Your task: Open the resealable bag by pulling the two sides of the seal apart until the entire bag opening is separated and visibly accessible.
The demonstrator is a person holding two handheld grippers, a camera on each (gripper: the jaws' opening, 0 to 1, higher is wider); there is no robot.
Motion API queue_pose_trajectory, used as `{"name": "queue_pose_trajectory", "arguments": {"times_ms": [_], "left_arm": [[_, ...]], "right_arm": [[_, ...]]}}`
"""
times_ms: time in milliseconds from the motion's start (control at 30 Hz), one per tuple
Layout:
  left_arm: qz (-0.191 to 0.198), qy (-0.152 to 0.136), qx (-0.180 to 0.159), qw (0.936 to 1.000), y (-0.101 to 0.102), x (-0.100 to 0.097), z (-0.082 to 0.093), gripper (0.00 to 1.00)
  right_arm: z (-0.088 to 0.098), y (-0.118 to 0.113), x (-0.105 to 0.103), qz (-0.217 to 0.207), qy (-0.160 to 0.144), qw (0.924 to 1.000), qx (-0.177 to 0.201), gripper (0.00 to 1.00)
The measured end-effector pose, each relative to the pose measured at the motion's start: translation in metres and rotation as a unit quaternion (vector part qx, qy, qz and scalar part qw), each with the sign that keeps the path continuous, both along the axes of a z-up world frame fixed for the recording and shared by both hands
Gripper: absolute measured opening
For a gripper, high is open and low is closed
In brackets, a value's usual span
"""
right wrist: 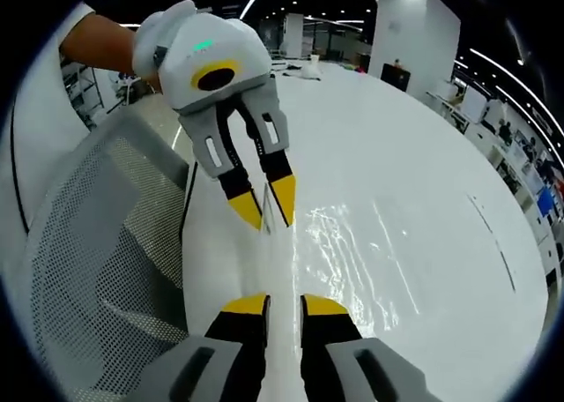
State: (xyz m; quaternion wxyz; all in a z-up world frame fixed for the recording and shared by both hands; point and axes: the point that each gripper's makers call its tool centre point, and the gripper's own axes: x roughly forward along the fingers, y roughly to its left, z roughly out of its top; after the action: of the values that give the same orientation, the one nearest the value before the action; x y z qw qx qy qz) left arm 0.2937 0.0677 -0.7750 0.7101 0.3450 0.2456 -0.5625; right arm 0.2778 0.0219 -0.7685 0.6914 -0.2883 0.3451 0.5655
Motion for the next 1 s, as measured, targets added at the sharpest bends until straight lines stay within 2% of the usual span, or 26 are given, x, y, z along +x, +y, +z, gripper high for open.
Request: {"name": "queue_pose_trajectory", "arguments": {"times_ms": [100, 233, 367, 433, 700, 800, 1000], "left_arm": [[0.003, 0.001, -0.005, 1.0, 0.0, 0.001, 0.003, 0.08], [0.003, 0.002, -0.01, 0.9999, 0.0, 0.001, 0.006, 0.1], [-0.03, -0.008, -0.022, 0.9993, -0.004, -0.005, 0.012, 0.18], [-0.037, -0.015, -0.026, 0.9988, -0.005, -0.007, 0.017, 0.2], [-0.093, -0.043, -0.037, 0.994, -0.018, -0.022, 0.03, 0.17], [-0.105, -0.047, -0.034, 0.9928, -0.022, -0.025, 0.03, 0.13], [-0.118, -0.05, -0.014, 0.9916, -0.026, -0.026, 0.024, 0.13]], "right_arm": [[-0.008, 0.002, 0.002, -0.002, 0.007, 0.9999, -0.009, 0.08], [-0.011, 0.004, 0.005, -0.011, 0.009, 0.9998, -0.011, 0.05], [-0.012, 0.008, 0.005, -0.016, 0.015, 0.9997, -0.007, 0.04], [-0.014, 0.009, 0.003, -0.014, 0.02, 0.9996, -0.011, 0.0], [-0.017, 0.01, 0.004, -0.023, 0.018, 0.9994, -0.016, 0.0], [-0.015, 0.011, 0.005, -0.023, 0.013, 0.9995, -0.016, 0.0], [-0.004, 0.014, 0.009, -0.014, -0.001, 0.9999, -0.004, 0.0]]}}
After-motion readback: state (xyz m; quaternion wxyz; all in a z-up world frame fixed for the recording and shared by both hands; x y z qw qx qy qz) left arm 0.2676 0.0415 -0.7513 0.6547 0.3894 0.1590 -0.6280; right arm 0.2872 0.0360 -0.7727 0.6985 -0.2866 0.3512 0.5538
